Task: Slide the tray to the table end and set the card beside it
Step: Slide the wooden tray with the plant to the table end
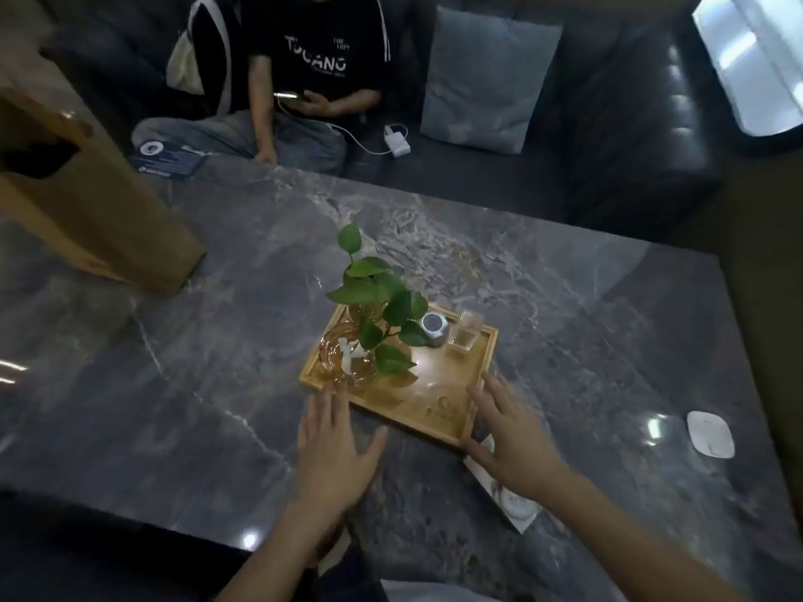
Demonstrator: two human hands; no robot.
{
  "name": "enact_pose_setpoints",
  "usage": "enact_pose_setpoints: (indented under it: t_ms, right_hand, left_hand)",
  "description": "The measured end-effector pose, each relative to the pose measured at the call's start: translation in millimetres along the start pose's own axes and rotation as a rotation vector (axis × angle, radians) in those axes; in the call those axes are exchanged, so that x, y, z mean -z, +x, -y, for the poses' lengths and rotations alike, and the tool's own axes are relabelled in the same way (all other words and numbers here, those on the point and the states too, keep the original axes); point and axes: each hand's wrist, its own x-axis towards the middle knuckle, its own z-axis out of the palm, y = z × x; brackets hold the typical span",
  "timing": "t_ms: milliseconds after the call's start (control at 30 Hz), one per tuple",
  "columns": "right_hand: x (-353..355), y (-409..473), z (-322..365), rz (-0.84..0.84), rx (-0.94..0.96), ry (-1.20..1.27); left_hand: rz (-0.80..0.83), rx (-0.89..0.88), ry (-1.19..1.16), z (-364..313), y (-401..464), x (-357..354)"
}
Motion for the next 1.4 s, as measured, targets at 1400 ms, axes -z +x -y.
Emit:
enact_pose_setpoints:
  t_ms: [1400]
  right_hand:
    - [-1,85,-76,0.181,-0.103,-0.007]
  left_hand:
    - [-0.039,0.233,-0.148,-22,88,-30]
